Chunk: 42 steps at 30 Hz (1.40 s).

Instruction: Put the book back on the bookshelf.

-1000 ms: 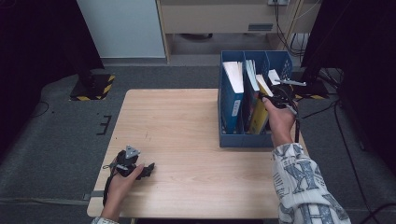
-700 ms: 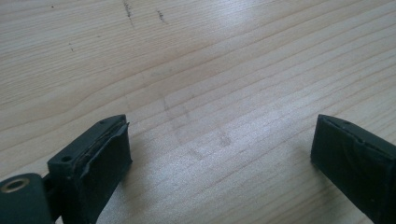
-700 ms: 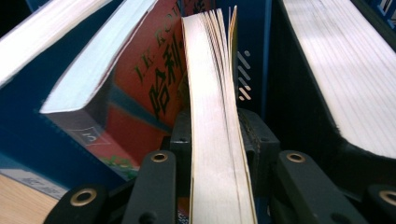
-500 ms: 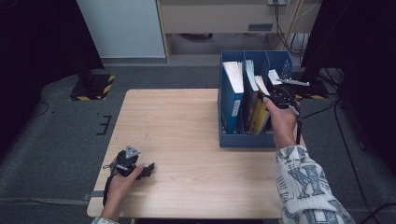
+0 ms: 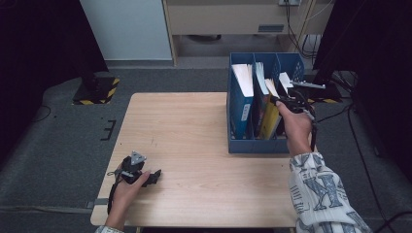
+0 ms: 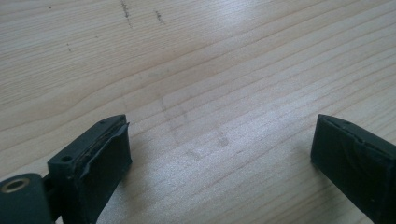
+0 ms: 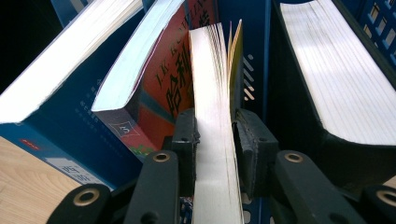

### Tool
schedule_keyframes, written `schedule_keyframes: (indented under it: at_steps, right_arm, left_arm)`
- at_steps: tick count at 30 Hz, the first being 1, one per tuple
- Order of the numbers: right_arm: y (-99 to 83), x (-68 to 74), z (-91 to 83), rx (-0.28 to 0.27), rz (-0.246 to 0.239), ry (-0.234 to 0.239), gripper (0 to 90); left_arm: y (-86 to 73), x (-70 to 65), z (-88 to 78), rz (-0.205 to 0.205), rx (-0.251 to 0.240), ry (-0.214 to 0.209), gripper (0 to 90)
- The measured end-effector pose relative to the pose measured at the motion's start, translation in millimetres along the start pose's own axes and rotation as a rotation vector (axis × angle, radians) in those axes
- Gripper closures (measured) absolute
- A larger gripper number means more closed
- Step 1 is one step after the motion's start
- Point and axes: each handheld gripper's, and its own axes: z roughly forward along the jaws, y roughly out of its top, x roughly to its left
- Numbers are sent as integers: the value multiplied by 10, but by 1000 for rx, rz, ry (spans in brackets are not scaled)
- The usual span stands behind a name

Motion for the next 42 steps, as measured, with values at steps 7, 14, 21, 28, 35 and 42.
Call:
schedule_keyframes:
  at_steps: [7, 14, 21, 28, 35, 42]
  right_arm:
    - [-4, -5, 16, 10, 8, -1, 673]
    - [-16, -2, 21, 17, -14, -24, 716]
    - [-9, 14, 14, 8, -55, -57, 753]
    - [24, -7, 41, -13, -39, -60, 757]
    - [137, -48, 98, -36, -8, -50, 756]
    - [218, -51, 178, -29, -15, -64, 756]
  left_arm:
    - [1, -3, -1, 2, 2, 0, 42]
    - [4, -6, 1, 3, 2, -1, 42]
    - [6, -9, 4, 4, 2, -2, 42]
    - [5, -9, 3, 5, 1, -3, 42]
    - [4, -8, 3, 7, 1, -4, 42]
    - [5, -7, 3, 7, 1, -5, 42]
